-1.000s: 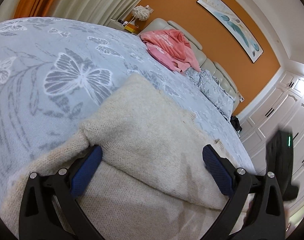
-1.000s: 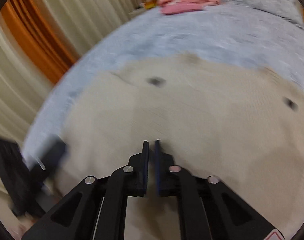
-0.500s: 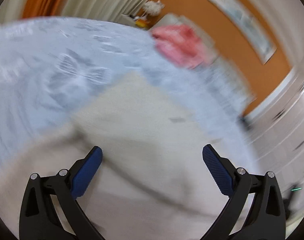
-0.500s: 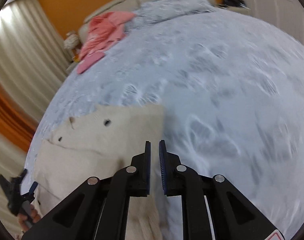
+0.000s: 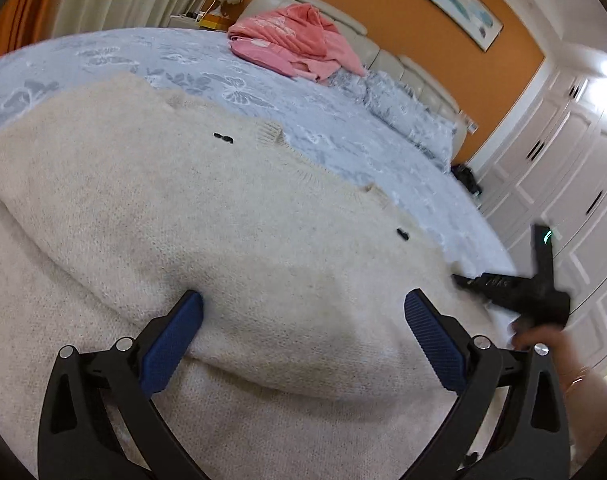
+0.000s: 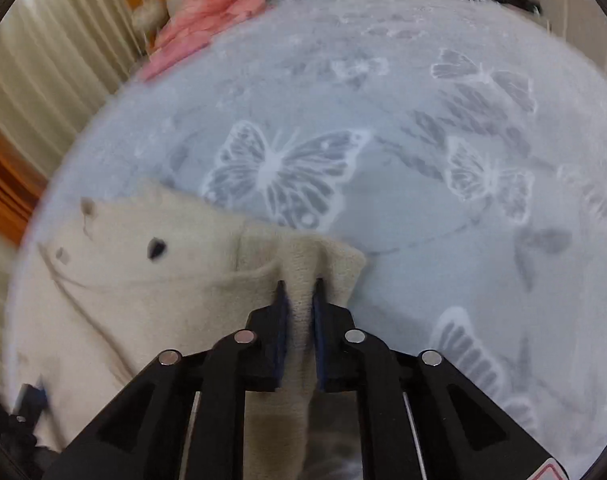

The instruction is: Fold small clothes

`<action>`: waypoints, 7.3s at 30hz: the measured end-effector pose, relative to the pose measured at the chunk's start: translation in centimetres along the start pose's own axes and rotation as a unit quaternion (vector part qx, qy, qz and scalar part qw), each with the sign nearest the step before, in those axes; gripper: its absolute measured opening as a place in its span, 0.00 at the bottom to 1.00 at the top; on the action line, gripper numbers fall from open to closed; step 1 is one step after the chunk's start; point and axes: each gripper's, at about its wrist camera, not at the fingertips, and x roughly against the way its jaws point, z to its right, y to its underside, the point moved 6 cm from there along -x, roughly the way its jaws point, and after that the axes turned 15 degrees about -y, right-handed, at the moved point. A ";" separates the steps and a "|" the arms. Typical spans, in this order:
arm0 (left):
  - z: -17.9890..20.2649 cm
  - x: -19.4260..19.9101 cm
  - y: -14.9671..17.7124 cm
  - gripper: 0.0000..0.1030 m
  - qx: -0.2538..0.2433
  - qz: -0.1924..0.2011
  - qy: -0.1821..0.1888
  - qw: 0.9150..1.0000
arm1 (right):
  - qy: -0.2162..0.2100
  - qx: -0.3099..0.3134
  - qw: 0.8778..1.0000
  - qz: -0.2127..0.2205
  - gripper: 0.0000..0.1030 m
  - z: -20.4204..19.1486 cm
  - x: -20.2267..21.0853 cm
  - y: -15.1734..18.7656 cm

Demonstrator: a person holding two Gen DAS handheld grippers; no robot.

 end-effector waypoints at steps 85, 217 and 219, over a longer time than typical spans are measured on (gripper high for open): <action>-15.3 38.8 15.2 0.10 0.092 -0.210 0.022 0.973 | -0.094 -0.144 0.985 0.021 0.08 -13.7 38.5 44.8; -8.4 13.2 4.4 0.29 -0.076 -0.215 -0.164 0.960 | 0.044 -0.105 0.992 -0.049 0.26 -1.4 21.5 25.3; -8.7 12.7 4.5 0.07 -0.078 -0.220 -0.169 0.958 | 0.034 -0.097 0.992 -0.068 0.07 -1.6 20.9 25.0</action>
